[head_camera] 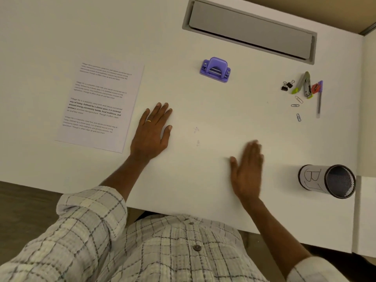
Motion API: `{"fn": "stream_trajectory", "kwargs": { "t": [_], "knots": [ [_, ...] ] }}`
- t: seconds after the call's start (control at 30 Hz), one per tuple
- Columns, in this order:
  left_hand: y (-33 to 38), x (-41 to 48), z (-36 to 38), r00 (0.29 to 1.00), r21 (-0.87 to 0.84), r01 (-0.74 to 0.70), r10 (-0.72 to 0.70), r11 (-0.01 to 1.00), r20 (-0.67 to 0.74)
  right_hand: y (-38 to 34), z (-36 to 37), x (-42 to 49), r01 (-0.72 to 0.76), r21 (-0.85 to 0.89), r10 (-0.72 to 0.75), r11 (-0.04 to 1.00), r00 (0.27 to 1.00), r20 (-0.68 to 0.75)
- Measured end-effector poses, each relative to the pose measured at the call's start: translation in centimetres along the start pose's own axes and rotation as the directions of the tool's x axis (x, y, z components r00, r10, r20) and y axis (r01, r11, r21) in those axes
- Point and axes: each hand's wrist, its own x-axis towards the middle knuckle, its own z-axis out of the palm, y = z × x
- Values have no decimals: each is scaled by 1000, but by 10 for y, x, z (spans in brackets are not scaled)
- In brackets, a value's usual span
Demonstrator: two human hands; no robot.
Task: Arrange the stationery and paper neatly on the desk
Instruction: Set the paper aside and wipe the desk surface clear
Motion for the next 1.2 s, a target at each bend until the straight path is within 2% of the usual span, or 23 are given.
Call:
{"fn": "stream_trajectory", "kwargs": {
  "t": [0.13,0.2,0.33,0.4,0.43,0.47,0.5,0.53,0.6,0.67,0.77,0.87,1.03,1.2],
  "knots": [
    [0,0,0,1000,17,1,-1,1000,11,-88,16,39,234,69,-237,970,971,40],
    [0,0,0,1000,24,0,0,1000,12,-116,20,53,366,76,-371,928,925,83],
    [-1,0,0,1000,19,5,-6,1000,22,-89,11,56,666,87,-670,741,725,163],
    [-1,1,-1,1000,18,4,-5,1000,20,-56,4,53,770,85,-774,633,624,106],
    [-1,1,-1,1000,15,4,-4,1000,15,-44,1,53,789,79,-793,609,604,76],
    [-1,1,0,1000,14,4,-4,1000,9,-35,-2,52,777,88,-782,624,621,58],
    [-2,0,0,1000,15,3,-3,1000,7,-30,-5,52,739,99,-743,667,669,18],
    [-2,0,0,1000,18,3,-3,1000,6,-30,-9,52,668,110,-670,736,742,-24],
    [-2,0,1,1000,17,6,-6,1000,5,-37,-16,50,443,140,-435,886,897,-85],
    [-2,0,1,1000,11,5,-5,1000,8,-48,-13,47,297,152,-282,943,953,-113],
    [-1,0,1,1000,14,6,-6,1000,14,-78,-3,34,303,191,-296,934,953,-68],
    [-2,1,1,1000,25,9,-9,1000,17,-94,1,28,512,111,-509,852,859,-57],
    [-1,0,0,1000,20,3,-3,1000,8,-102,-3,58,525,101,-520,845,851,-69],
    [-2,0,1,1000,14,1,-1,1000,-6,-75,-13,54,663,39,-664,747,746,51]
  ]
}}
